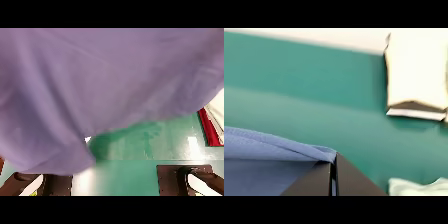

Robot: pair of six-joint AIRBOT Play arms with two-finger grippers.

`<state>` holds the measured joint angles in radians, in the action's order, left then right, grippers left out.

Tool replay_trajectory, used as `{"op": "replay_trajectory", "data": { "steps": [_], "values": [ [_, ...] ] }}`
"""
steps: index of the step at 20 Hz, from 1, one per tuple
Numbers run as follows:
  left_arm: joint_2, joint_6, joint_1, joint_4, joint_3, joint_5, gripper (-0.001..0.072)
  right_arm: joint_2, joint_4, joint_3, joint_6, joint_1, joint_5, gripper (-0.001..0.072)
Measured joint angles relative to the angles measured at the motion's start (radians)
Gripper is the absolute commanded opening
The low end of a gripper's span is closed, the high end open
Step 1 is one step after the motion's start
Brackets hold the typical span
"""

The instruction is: Fold the shirts.

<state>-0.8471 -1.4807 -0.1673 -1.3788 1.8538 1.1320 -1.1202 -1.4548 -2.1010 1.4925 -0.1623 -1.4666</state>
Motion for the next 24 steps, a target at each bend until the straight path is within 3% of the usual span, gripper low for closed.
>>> {"op": "replay_trajectory", "data": {
  "steps": [4, 8, 9, 10, 11, 12, 15, 18, 21, 24],
  "values": [
    [-0.175, -0.042, 0.000, -0.052, -0.221, 0.034, 0.0021, -0.186, -0.010, 0.095, -0.006, -0.052, 0.032, 0.0016],
    [-0.386, -0.059, 0.000, -0.058, -0.399, -0.071, 0.0023, -0.401, -0.009, 0.123, -0.019, -0.070, 0.076, 0.0018],
    [-0.434, -0.060, 0.000, -0.059, -0.419, -0.093, 0.0148, -0.449, -0.004, 0.115, -0.021, -0.072, 0.084, 0.0018],
    [-0.478, -0.061, 0.000, -0.060, -0.434, -0.116, 0.0465, -0.498, 0.004, 0.103, -0.023, -0.074, 0.088, 0.0025],
    [-0.514, -0.063, 0.000, -0.061, -0.444, -0.139, 0.0534, -0.539, 0.008, 0.091, -0.025, -0.077, 0.093, 0.0186],
    [-0.539, -0.067, 0.002, -0.061, -0.452, -0.150, 0.0534, -0.576, 0.018, 0.079, -0.026, -0.077, 0.099, 0.0368],
    [-0.579, -0.071, 0.027, -0.056, -0.453, -0.161, 0.0535, -0.644, 0.077, 0.065, -0.029, -0.059, 0.092, 0.0371],
    [-0.591, -0.067, 0.094, -0.041, -0.435, -0.049, 0.0534, -0.647, 0.221, 0.115, -0.041, -0.009, 0.042, 0.0369],
    [-0.563, -0.016, 0.169, 0.046, -0.499, 0.062, 0.0536, -0.577, 0.390, 0.265, -0.085, 0.044, 0.012, 0.0369],
    [-0.486, 0.020, 0.203, 0.134, -0.668, 0.081, 0.0535, -0.464, 0.496, 0.472, -0.125, 0.070, 0.007, 0.0369]
  ]
}}
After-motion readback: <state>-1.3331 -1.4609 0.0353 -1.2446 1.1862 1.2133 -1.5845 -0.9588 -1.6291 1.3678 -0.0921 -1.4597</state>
